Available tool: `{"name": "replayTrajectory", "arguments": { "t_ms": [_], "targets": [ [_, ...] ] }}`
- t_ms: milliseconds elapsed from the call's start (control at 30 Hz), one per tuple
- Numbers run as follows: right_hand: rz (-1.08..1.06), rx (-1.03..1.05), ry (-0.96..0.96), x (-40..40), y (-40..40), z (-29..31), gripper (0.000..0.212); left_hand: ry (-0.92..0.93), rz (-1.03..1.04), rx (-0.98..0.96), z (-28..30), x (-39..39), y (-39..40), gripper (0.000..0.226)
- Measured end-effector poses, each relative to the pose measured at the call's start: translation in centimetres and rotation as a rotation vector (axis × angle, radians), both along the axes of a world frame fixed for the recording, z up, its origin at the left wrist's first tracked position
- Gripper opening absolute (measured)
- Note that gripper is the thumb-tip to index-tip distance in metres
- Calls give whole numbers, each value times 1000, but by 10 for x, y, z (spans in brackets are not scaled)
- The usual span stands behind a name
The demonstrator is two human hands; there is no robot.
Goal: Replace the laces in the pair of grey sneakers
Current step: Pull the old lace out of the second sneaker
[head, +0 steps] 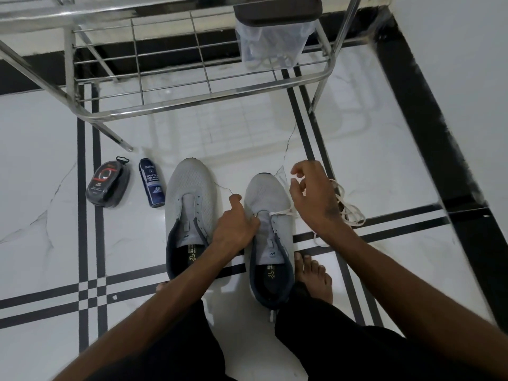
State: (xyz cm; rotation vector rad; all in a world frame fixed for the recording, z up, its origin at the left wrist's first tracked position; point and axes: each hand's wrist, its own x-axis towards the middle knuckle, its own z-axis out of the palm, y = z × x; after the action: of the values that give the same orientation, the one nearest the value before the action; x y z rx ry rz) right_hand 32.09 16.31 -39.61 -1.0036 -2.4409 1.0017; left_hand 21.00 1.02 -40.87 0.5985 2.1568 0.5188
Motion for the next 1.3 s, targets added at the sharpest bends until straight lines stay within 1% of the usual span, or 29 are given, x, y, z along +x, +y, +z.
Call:
{"name": "replayTrajectory", "arguments": {
  "t_ms": [33, 67, 167, 233, 333, 533, 633, 700, 767, 833, 900, 967, 1067, 1133, 1233, 1300],
  "targets": [
    [12, -5, 15, 4, -5, 1, 12, 1, -1, -3, 0, -1, 0, 59],
    [39, -28, -17, 11, -10, 0, 12, 1, -6, -5, 0, -1, 0, 59],
    [176, -41, -249, 37, -18, -14, 10, 10, -22, 7, 0, 0, -1, 59],
    [251, -4, -337, 50, -20, -26, 11, 19, -34, 13, -1, -1, 0, 59],
    [256, 44, -321, 53, -19, -37, 23, 21, -45, 5, -2, -1, 1, 59],
    [297, 98, -285, 38, -14, -41, 25, 3, -32, -3, -1, -1, 1, 58],
    [351, 125, -278, 30, -13, -41, 18, 19, -37, -3, -1, -2, 1, 56],
    [394, 170, -310, 24, -12, -41, 16, 18, -39, -6, -1, -1, 1, 56],
    [433, 189, -303, 19, -12, -40, 15, 20, -39, -7, -1, -1, 1, 55],
    [362, 79, -263, 16, -16, -39, 11, 22, -38, -9, -1, -1, 2, 54],
    [211, -120, -235, 11, -22, -37, 8, 21, -36, -11, -1, -1, 2, 54],
    [102, -282, -235, 4, -27, -36, 13, 23, -37, -15, -1, -2, 1, 55],
    [78, -337, -289, -2, -26, -32, 12, 18, -24, -21, -2, -1, 2, 56],
    [10, -374, -277, -1, -20, -32, 9, 2, -13, -24, -3, -2, 1, 56],
    [-242, -433, -183, 8, -5, -30, 11, -48, 15, -22, -4, -4, 0, 58],
    [-525, -472, -82, 18, 10, -32, 12, -61, 17, -23, -4, -5, 0, 58]
  ]
}}
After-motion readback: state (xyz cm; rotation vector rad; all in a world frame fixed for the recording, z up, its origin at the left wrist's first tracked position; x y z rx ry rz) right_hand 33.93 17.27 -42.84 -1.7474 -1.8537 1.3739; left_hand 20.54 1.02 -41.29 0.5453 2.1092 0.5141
